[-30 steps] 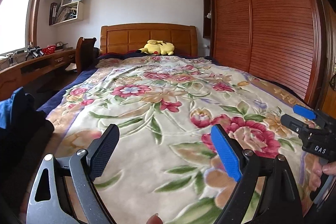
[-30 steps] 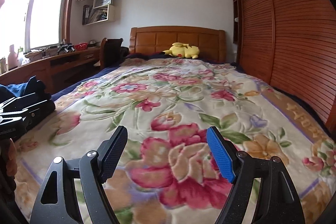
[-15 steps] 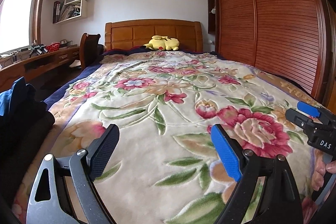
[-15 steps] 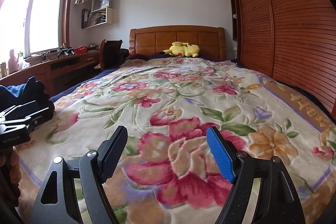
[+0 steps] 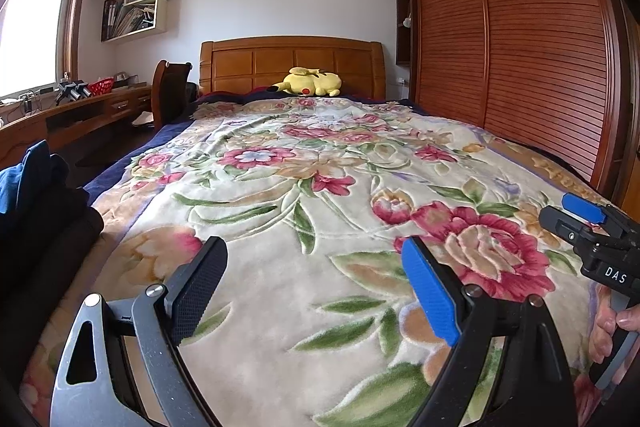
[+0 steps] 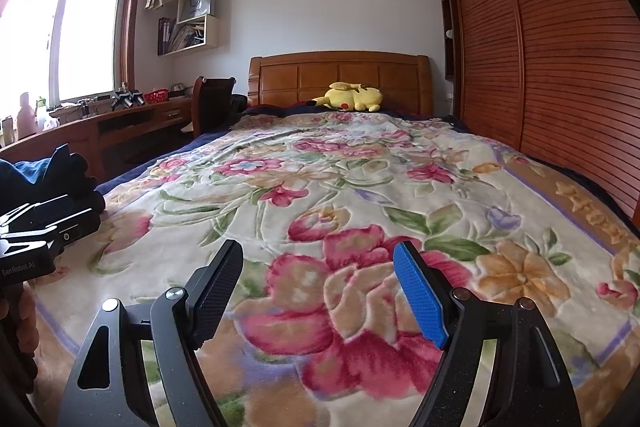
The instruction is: Fold large clothes
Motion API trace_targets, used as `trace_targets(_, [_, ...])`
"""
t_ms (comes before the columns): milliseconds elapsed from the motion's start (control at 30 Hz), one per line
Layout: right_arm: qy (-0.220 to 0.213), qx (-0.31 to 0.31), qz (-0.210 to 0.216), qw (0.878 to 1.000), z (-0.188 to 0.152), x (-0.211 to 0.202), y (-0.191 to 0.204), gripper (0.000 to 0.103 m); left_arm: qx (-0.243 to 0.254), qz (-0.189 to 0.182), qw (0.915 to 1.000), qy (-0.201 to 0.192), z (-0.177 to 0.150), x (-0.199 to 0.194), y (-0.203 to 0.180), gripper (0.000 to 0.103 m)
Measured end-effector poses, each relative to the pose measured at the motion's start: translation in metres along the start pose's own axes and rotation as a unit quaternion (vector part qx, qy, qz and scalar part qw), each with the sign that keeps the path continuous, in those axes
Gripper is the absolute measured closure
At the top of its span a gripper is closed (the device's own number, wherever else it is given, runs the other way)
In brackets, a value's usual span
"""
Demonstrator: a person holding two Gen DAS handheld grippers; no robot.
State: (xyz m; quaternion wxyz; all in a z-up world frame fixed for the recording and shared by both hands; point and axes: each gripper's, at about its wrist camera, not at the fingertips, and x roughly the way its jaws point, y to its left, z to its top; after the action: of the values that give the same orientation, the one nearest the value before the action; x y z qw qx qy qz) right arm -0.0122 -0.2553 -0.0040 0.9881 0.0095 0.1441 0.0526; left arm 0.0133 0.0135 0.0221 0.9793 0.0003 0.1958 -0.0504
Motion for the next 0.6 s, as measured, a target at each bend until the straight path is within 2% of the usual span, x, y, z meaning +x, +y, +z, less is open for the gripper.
trace_targets(600, [-0.002, -0.003, -0.001, 1.0, 0.001, 0.0002, 0.0004, 0.024, -0.001, 0.007, 1.0, -0.007, -0.0017, -0.0009, 0.0019, 0.013])
